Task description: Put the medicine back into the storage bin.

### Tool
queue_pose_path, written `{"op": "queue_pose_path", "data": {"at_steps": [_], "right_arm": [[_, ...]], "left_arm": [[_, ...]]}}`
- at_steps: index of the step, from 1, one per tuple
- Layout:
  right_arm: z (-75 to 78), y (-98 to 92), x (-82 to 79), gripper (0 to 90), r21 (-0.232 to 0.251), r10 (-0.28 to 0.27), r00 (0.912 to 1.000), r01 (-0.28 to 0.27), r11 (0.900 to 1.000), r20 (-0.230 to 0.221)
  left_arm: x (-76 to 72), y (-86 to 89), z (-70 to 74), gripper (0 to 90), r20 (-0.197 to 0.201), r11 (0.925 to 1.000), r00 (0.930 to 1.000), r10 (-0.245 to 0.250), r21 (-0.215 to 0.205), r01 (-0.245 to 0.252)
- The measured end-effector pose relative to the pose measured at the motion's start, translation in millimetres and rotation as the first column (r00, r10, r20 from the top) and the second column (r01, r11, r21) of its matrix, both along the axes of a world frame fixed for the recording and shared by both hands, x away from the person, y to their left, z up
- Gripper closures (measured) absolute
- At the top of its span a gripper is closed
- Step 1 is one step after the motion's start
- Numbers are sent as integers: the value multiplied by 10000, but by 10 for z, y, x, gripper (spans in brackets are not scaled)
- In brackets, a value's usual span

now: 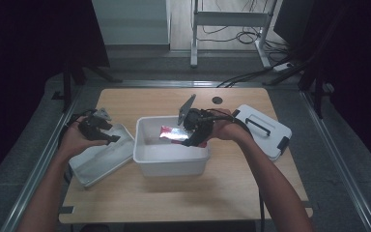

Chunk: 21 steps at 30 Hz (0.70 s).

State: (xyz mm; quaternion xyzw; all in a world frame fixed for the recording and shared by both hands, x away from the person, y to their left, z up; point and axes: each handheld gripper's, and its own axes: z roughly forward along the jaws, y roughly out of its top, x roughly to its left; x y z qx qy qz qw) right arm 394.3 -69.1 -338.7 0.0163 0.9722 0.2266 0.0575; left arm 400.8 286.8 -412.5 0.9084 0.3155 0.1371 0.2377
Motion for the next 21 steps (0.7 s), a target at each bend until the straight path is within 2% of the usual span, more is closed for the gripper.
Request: {"op": "queue_pose_path", "data": {"at_steps": [10, 21], "right_arm": [[-128, 56, 0, 504, -301, 169, 9998, -172, 9994, -103], [-236, 102, 9, 503, -411, 251, 9992, -264, 9988, -323]], "left_arm": [[10, -31, -32, 384, -45, 10000, 10000, -87, 12, 87], [14, -39, -22, 376, -40, 9999, 10000, -65, -86, 65]]}}
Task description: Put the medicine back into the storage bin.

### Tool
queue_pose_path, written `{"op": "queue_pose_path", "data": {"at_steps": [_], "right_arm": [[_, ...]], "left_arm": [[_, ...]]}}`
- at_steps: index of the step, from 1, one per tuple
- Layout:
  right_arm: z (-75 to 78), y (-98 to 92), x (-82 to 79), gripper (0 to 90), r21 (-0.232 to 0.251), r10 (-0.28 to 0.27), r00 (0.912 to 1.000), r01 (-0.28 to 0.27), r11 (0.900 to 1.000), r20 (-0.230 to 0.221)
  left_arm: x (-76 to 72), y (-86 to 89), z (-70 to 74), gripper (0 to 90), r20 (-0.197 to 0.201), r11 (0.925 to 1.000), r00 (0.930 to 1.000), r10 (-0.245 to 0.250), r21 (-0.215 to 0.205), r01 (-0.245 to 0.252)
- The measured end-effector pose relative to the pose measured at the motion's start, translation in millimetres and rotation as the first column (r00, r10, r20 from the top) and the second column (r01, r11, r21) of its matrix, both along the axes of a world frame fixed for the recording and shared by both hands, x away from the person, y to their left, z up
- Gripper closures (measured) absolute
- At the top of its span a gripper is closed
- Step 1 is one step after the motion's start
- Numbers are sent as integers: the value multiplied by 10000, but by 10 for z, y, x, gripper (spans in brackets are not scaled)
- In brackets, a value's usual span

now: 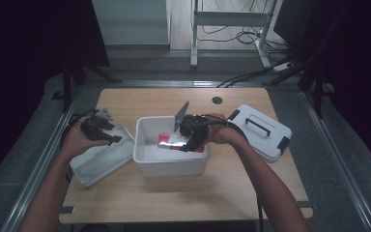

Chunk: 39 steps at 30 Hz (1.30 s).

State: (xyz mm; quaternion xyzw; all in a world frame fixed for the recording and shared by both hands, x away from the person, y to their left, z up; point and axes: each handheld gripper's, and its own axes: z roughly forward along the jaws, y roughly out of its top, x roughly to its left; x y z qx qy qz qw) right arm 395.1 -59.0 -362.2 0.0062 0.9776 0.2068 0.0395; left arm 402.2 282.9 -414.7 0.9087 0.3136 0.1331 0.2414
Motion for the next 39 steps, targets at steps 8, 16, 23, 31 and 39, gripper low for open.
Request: {"op": "queue_pose_path", "data": {"at_steps": [8, 16, 23, 31, 39], "right_arm": [[-37, -8, 0, 504, -86, -47, 10000, 47, 10000, -5], [-110, 5, 15, 504, -243, -62, 10000, 61, 9997, -37], [-164, 10, 16, 504, -408, 2, 10000, -5, 9992, -88], [-201, 23, 38, 504, -570, 80, 10000, -78, 9983, 42], [-262, 55, 51, 503, -780, 196, 9998, -200, 9968, -61]], "left_arm": [[-11, 6, -12, 373, -82, 9999, 9999, 73, -113, -74], [-5, -4, -25, 371, -117, 9999, 9999, 44, -163, -46], [-4, -12, -56, 371, -213, 9999, 9998, 33, -128, -36], [-1, -26, -72, 371, -252, 9999, 9997, 6, -145, -10], [0, -25, -80, 371, -259, 9999, 9997, 4, -149, -8]]}}
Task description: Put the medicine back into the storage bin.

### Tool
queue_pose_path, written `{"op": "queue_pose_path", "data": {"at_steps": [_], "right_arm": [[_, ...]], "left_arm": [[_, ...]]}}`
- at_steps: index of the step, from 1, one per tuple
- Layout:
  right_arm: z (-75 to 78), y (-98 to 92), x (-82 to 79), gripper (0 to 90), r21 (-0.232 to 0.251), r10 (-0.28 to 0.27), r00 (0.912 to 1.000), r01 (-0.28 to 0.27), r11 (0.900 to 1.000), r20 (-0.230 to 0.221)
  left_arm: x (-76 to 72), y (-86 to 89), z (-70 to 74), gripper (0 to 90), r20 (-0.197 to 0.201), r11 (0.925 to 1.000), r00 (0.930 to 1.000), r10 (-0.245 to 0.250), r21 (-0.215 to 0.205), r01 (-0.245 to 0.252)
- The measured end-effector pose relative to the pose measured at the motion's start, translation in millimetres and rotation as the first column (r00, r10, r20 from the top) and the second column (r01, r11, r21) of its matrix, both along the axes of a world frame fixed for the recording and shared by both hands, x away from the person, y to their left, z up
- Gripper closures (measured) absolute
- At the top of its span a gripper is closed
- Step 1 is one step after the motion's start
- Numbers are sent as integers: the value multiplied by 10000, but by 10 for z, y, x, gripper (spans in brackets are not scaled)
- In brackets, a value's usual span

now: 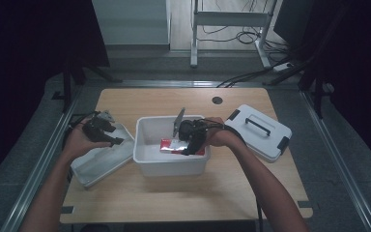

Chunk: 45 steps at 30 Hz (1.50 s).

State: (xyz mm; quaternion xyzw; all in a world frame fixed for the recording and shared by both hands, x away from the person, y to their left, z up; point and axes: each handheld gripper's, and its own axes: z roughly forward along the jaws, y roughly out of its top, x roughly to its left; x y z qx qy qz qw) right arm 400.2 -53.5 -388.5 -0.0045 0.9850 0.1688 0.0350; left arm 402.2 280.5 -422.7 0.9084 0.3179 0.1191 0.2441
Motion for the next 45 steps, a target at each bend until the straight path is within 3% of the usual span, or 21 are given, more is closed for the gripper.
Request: {"op": "queue_pose_path", "data": {"at_steps": [13, 45], "right_arm": [[-73, -6, 16, 502, -232, 378, 9993, -378, 9990, -37], [-199, 26, 41, 500, -589, 360, 9990, -374, 9976, -252]], "left_arm": [[-2, 5, -27, 372, -58, 10000, 10000, -10, 62, 11], [-6, 36, -52, 373, -44, 9999, 9999, 109, 29, -109]]}}
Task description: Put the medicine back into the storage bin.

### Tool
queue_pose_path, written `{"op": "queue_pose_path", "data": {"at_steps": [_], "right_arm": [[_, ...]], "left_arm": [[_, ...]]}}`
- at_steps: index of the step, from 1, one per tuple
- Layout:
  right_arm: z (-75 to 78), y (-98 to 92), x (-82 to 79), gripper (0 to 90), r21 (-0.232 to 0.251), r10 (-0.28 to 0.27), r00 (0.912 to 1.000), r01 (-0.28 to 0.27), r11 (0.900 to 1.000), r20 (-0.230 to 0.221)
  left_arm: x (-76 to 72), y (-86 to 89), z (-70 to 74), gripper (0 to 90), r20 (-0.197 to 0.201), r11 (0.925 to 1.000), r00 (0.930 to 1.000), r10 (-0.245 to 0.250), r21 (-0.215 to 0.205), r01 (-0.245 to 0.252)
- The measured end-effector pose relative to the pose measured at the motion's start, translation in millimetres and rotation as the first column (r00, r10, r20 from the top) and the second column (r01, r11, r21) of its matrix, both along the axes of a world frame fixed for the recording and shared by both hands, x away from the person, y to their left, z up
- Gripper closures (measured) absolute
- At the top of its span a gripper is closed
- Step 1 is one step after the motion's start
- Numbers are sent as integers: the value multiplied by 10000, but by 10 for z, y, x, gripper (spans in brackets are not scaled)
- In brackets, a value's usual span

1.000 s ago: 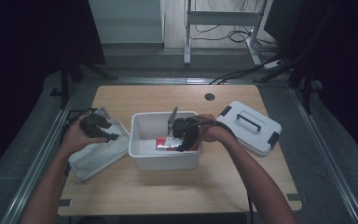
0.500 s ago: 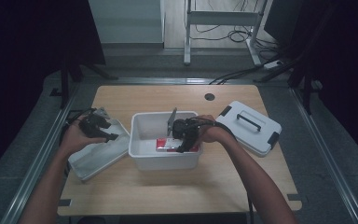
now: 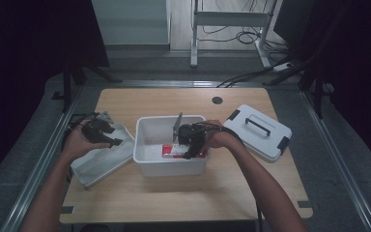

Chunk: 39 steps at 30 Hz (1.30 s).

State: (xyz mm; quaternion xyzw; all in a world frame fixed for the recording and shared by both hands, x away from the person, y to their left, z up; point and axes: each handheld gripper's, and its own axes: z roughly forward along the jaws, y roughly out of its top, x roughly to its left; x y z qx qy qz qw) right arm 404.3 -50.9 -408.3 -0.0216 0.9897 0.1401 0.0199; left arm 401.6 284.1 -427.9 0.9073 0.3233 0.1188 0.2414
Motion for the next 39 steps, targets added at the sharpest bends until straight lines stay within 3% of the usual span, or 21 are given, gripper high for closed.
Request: {"op": "queue_pose_path", "data": {"at_steps": [24, 31, 36, 39], "right_arm": [[-89, 28, 45, 492, -82, -184, 9997, 185, 9998, 140], [-88, -12, 59, 422, -114, -324, 9994, 325, 9994, 142], [-38, -65, 54, 412, 184, -668, 9977, 666, 9976, 75], [51, -123, 56, 408, 691, -956, 9953, 945, 9931, 125]], "left_arm": [[8, -6, -25, 373, -123, 10000, 9999, 20, 28, -20], [9, -8, -22, 372, -126, 10000, 9999, 21, 41, -21], [-2, 4, -19, 372, -122, 10000, 9999, 72, 16, -71], [-8, 38, -9, 372, -122, 9999, 9999, 93, 99, -92]]}}
